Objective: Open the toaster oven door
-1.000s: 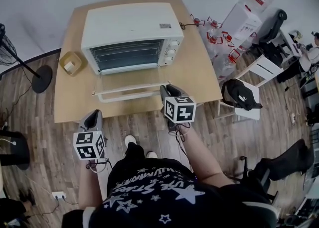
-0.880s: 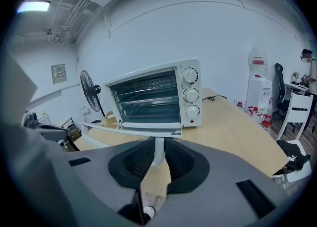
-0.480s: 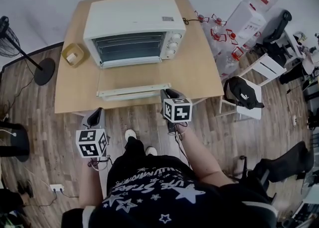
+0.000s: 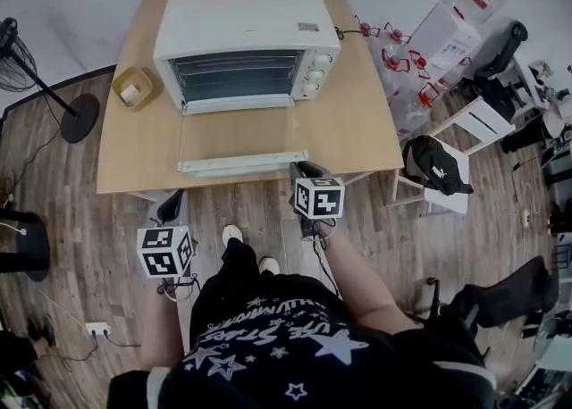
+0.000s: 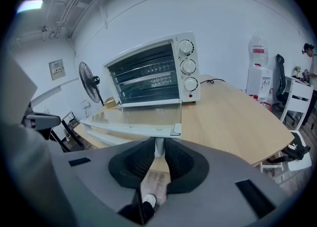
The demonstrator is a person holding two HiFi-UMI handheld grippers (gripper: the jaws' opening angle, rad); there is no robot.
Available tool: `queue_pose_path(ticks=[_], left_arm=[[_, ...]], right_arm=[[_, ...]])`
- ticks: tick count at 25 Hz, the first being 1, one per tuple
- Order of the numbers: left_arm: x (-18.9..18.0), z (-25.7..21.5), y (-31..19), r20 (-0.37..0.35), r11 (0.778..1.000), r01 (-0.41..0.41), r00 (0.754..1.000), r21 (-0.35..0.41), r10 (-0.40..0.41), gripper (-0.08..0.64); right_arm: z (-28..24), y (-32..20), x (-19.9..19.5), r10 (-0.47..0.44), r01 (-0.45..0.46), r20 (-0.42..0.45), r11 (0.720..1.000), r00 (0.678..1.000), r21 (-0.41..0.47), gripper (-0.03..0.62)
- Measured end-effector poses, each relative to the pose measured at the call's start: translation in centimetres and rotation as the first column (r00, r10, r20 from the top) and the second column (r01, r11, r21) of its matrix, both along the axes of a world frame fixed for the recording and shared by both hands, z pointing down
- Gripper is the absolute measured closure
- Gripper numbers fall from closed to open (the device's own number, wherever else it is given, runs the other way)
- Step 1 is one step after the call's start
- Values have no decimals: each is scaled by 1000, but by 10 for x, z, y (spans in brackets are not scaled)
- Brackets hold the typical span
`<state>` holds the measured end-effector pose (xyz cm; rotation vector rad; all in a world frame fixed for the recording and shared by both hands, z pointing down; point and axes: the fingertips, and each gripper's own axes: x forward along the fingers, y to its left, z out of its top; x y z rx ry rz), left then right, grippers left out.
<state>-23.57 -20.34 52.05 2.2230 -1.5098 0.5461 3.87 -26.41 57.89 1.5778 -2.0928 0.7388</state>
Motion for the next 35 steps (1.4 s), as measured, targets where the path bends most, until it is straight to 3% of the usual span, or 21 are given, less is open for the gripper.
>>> queue_pose_path(ticks=[23, 29, 35], left_arm=[[4, 9, -19, -6, 999, -19, 1000, -28, 19, 538], [11, 12, 5, 14, 998, 43, 999, -36, -42, 538], [20, 1, 53, 21, 991, 128, 992, -26, -127, 538]], right_arm=[[40, 5, 1, -30, 28, -17, 995, 999, -96, 531], [46, 17, 3, -74, 77, 24, 988, 997, -132, 511], [35, 31, 6, -145, 149, 49, 983, 988, -103, 505]])
